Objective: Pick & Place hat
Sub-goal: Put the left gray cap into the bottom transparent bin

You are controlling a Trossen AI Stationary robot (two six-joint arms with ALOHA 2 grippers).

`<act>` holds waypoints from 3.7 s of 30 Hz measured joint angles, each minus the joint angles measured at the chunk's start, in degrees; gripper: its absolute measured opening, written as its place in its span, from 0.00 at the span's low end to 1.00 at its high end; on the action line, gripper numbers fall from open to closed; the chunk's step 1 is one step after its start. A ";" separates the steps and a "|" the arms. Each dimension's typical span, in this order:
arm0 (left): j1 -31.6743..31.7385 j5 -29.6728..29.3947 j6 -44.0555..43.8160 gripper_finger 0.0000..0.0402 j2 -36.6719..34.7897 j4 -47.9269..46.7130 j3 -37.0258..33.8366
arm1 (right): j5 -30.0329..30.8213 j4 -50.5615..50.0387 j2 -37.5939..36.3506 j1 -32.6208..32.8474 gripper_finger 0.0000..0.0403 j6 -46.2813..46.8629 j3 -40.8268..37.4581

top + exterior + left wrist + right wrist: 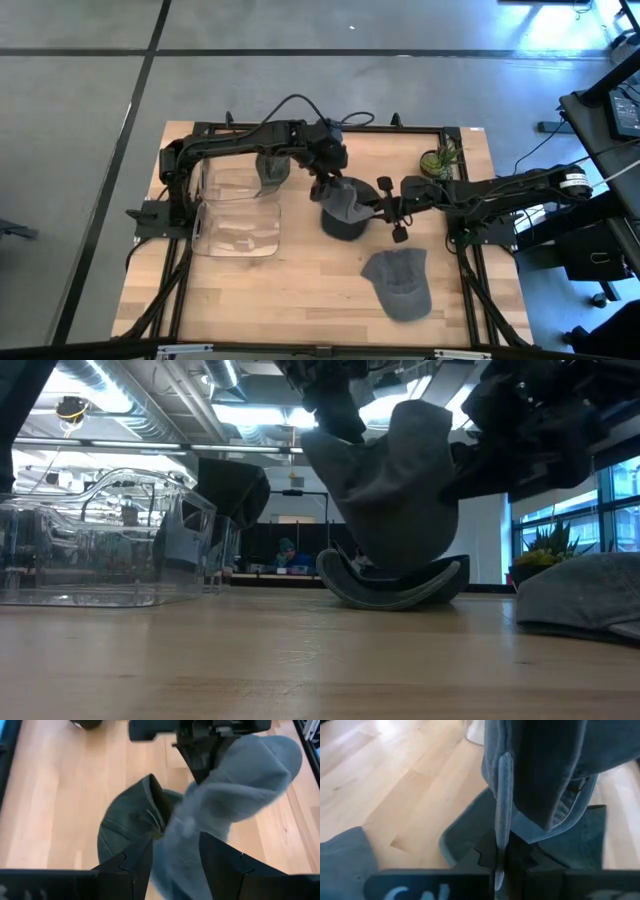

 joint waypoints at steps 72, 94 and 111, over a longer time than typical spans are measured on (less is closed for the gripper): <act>-16.16 -42.48 -57.03 0.01 -16.46 -20.64 8.48 | 33.35 -0.22 -7.59 -0.16 0.52 11.91 0.01; -41.14 -56.34 -105.98 0.01 -15.04 -41.65 5.64 | 30.74 -7.42 -7.48 -0.48 0.52 17.69 -0.22; -42.20 -54.14 -106.66 0.01 -22.76 -41.62 -1.66 | 27.79 -6.30 -7.45 -0.48 0.52 17.32 -0.22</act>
